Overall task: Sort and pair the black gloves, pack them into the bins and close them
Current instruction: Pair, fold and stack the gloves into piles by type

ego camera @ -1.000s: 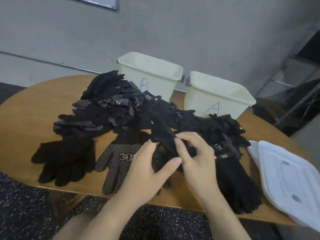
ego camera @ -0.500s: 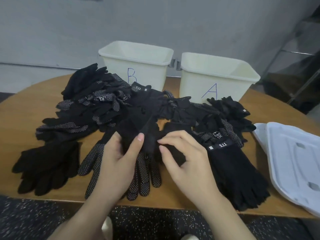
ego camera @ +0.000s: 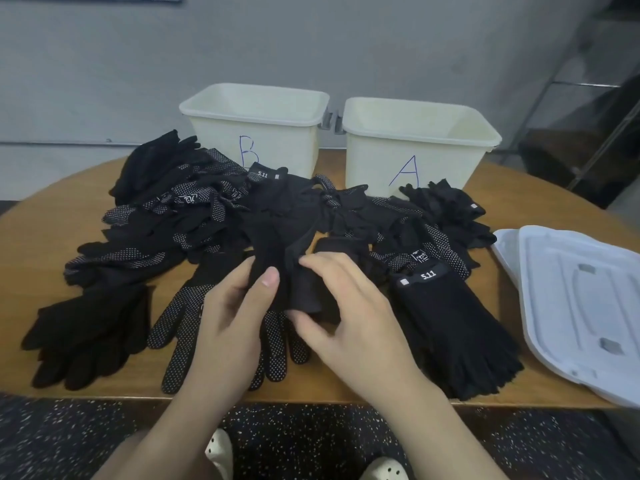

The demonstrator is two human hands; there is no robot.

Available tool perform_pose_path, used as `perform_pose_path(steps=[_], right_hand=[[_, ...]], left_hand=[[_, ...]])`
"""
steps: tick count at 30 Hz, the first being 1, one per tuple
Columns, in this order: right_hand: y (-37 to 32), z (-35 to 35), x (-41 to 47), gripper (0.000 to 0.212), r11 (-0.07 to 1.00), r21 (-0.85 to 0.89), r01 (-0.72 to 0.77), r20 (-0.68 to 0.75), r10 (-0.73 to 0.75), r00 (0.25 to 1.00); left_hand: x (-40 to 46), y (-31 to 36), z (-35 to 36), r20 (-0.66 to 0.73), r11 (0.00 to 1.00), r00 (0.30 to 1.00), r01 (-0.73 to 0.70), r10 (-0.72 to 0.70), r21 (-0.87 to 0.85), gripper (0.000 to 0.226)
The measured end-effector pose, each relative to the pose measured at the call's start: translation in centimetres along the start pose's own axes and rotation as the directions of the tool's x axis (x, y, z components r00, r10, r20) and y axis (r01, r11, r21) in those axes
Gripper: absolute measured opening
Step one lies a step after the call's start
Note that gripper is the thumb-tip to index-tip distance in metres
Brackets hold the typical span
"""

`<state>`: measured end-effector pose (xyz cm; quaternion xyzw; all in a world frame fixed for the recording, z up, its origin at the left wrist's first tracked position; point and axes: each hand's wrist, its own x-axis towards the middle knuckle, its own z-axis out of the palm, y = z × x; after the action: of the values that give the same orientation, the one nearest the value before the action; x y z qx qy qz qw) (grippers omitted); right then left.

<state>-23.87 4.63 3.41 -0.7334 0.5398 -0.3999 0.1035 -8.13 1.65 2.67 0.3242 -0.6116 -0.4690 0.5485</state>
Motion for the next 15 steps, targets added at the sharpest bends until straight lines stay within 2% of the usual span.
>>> perform_pose_path(steps=[2, 5, 8, 10, 12, 15], right_hand=[[-0.1, 0.0, 0.0, 0.046, 1.0, 0.01, -0.016, -0.041, 0.017, 0.999], [-0.1, -0.1, 0.2, 0.03, 0.994, 0.105, -0.03, -0.102, 0.041, 0.994], [0.0, -0.6, 0.5, 0.011, 0.966, 0.255, -0.045, -0.168, 0.09, 0.982], [0.1, -0.9, 0.6, 0.017, 0.942, 0.322, -0.091, -0.157, 0.148, 0.977], [0.1, -1.2, 0.5, 0.023, 0.901, 0.411, -0.137, -0.112, 0.199, 0.974], [0.0, -1.4, 0.7, 0.026, 0.803, 0.566, -0.185, -0.034, 0.247, 0.969]], left_hand=[[-0.3, 0.0, 0.0, 0.041, 1.0, 0.999, -0.018, 0.018, -0.008, 0.037], [-0.2, -0.5, -0.4, 0.047, 0.996, 0.998, -0.044, 0.041, 0.083, 0.053], [0.2, -0.7, -0.8, -0.075, 0.983, 0.991, -0.094, 0.106, 0.155, 0.042], [0.2, -0.6, -1.0, -0.115, 0.962, 0.985, -0.094, 0.126, 0.256, 0.031], [0.2, -0.7, -1.1, -0.117, 0.977, 0.993, -0.009, 0.034, 0.211, 0.035], [0.5, -0.9, -1.3, 0.023, 0.988, 0.989, 0.145, -0.147, 0.061, 0.065]])
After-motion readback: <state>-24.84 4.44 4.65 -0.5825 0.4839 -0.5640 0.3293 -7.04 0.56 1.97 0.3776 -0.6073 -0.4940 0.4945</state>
